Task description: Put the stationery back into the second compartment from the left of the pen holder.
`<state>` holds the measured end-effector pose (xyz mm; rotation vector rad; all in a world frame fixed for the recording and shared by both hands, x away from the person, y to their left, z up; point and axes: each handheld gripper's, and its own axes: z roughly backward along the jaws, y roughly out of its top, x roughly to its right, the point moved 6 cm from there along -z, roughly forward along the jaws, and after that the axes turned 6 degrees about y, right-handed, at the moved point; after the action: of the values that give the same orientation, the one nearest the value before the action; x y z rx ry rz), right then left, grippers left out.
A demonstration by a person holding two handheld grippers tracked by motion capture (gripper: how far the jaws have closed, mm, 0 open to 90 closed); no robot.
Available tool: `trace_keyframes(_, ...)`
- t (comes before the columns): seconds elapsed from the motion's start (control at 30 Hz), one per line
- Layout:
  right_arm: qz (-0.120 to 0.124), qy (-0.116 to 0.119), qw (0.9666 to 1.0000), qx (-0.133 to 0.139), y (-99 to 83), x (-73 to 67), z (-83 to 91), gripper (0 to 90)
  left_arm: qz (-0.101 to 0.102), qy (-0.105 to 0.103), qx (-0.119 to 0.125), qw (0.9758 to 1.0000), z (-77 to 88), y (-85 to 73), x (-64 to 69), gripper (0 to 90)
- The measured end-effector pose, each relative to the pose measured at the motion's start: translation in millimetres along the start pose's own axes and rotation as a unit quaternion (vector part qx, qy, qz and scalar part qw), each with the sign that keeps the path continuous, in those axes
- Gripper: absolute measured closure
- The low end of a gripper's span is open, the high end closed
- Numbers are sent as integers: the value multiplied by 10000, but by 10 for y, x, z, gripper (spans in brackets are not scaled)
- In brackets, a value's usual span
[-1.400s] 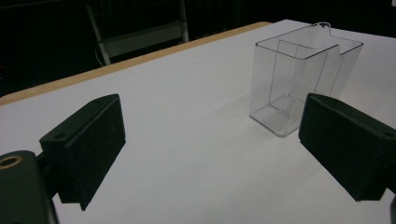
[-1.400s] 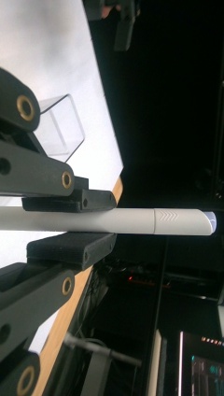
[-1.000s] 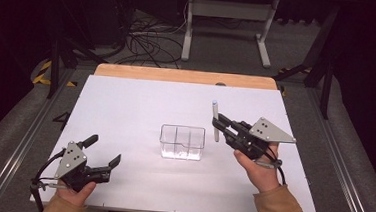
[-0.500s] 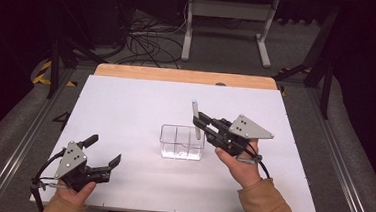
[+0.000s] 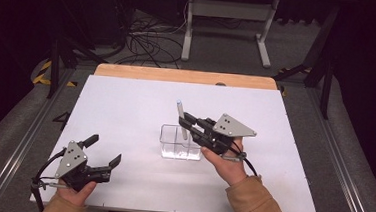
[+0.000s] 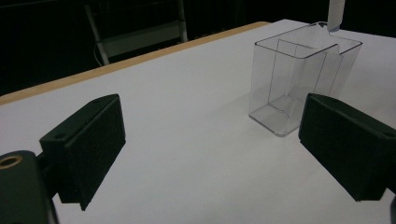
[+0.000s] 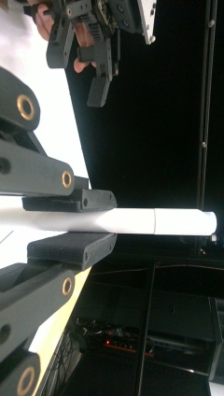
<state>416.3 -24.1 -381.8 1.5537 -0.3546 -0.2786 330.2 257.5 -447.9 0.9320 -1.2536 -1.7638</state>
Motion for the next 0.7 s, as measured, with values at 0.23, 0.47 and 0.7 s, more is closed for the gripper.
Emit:
trace_keyframes(0.23,63,65,9999,-85,-8,-41,-78,791,10,1,16,10000,0,2,-5,81)
trace_keyframes(0.47,24,40,9996,-289,-70,-24,-83,791,-1,-2,3,10000,0,2,0,81)
trace_keyframes(0.7,-26,36,9988,-492,-153,-10,-94,791,9,-15,-12,10000,-5,-3,2,81)
